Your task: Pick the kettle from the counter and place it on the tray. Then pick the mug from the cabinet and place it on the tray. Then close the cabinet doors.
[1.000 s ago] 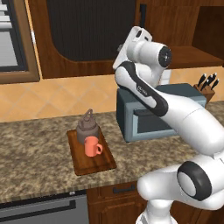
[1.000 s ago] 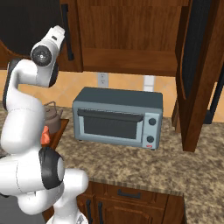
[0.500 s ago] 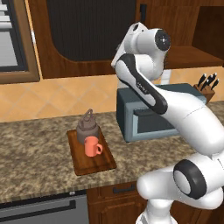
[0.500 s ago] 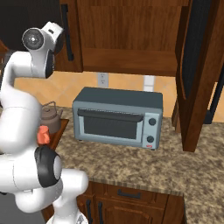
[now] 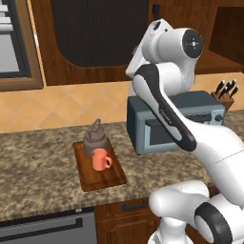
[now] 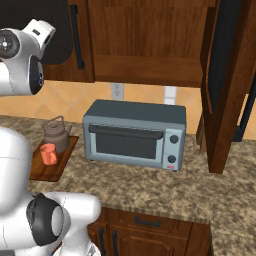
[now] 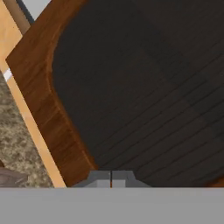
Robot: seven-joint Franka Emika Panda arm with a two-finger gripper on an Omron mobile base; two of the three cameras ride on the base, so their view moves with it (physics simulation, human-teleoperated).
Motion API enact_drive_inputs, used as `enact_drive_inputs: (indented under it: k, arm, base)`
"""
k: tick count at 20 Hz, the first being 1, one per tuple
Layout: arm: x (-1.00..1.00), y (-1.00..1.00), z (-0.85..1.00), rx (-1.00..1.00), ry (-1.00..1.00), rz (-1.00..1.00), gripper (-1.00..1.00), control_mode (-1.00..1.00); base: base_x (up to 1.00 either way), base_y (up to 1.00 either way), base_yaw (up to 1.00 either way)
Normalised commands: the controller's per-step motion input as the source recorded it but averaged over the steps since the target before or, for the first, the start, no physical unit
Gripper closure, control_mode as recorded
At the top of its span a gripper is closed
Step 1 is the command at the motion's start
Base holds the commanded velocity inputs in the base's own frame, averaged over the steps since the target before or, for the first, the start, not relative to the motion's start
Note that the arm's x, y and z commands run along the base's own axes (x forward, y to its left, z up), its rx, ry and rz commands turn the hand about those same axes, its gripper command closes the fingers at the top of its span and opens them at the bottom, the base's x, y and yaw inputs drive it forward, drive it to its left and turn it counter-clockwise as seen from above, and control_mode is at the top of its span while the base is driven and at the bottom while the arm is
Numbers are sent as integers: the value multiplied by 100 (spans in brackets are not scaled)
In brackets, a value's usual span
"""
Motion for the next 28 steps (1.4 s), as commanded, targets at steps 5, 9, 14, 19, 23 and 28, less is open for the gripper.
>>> enact_drive_inputs:
  k: [5,9,14,19,23,28]
  arm:
    - [-100,-3,-1,0,0,-3,100,-100]
    - [-55,-30,-1,7,-2,-5,100,-100]
    - [0,0,0,0,0,0,100,-100]
    - [-1,-1,0,1,0,0,100,-100]
    - [-28,-29,-4,34,1,-28,100,-100]
    - [-20,-24,-16,68,0,-64,100,-100]
  base:
    - [0,0,0]
    - [0,0,0]
    - [0,0,0]
    - [0,0,0]
    - [0,0,0]
    - [0,0,0]
